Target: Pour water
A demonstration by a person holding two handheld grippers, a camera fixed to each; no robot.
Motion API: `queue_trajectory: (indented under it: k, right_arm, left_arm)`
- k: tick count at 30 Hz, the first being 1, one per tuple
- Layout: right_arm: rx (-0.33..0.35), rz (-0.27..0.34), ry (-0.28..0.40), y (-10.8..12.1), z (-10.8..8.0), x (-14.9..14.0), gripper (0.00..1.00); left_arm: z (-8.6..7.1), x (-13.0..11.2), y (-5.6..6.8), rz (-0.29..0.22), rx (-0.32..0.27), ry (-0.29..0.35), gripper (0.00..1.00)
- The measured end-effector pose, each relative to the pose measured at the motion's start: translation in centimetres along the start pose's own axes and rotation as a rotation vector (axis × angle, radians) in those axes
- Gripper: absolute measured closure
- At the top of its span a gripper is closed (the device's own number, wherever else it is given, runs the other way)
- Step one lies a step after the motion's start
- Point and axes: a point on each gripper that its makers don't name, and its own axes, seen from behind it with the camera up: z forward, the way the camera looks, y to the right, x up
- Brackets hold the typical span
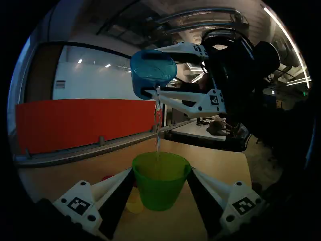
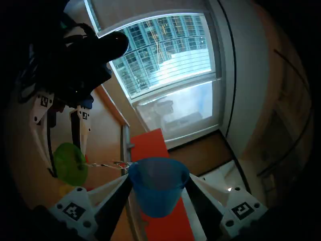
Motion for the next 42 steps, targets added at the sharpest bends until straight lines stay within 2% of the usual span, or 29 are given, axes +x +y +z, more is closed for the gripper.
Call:
queue_trajectory:
  k: [42]
  right_arm:
    - [-0.037,-0.208,0.003,1.8,0.6,0.6,0.09]
  left_arm:
    - [0.0,0.1,-0.4,0.000,0.004,-0.001,0.13]
